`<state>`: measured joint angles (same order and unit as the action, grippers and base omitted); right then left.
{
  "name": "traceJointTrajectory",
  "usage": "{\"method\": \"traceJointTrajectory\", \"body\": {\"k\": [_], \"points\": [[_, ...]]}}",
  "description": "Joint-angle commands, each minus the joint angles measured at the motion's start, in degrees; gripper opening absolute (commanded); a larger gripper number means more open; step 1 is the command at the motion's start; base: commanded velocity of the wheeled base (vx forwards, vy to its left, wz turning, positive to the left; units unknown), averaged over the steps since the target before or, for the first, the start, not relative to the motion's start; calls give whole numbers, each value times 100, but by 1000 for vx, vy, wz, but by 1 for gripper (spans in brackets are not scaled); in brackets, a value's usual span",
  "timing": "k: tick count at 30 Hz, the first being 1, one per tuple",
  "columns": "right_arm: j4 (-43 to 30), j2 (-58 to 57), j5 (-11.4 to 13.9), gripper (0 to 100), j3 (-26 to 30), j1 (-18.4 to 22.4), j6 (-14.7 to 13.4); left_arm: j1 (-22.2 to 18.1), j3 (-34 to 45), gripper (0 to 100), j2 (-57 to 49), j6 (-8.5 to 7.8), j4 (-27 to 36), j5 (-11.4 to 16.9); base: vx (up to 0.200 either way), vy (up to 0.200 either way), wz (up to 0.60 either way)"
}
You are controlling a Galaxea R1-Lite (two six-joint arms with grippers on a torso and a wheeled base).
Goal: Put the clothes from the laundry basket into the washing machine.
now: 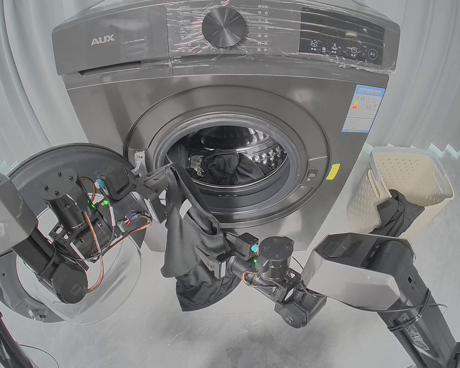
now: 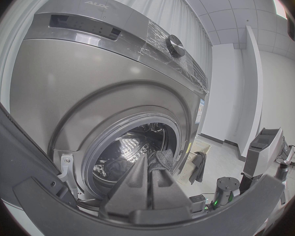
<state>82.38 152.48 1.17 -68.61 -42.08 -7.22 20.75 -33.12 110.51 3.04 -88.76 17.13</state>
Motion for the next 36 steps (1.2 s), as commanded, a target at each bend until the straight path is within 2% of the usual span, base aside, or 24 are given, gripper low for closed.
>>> {"method": "traceJointTrajectory", "body": {"k": [1,7,10,16,21,23,25,30,36], "points": [[102,133,-12,0,-100,-37,-8,-9,16,0,6,13,-1,1,0,0,0],[357,45,-20,0,137,-19,-8,-62,34,0,23,22,-1,1,0,0,0],[551,-394,-135,0,709,-19,-34,-71,34,0,23,30,-1,1,0,0,0],[524,-1555,-152,0,1807,77,-43,-89,34,0,6,39,-1,1,0,0,0],[454,-2776,-469,0,2686,236,-34,-80,95,0,-170,57,-1,10,0,0,0],[454,-3198,-495,0,3029,288,-43,-80,113,0,-267,92,-1,19,0,0,0],[454,-3348,-495,0,3126,288,-52,-80,122,0,-311,110,-1,19,0,0,0],[472,-4139,-513,0,3609,385,-78,-89,385,0,-627,391,-1,80,0,0,0],[480,-4851,-495,0,4242,438,-78,-80,588,0,-908,356,8,98,0,0,0]]}}
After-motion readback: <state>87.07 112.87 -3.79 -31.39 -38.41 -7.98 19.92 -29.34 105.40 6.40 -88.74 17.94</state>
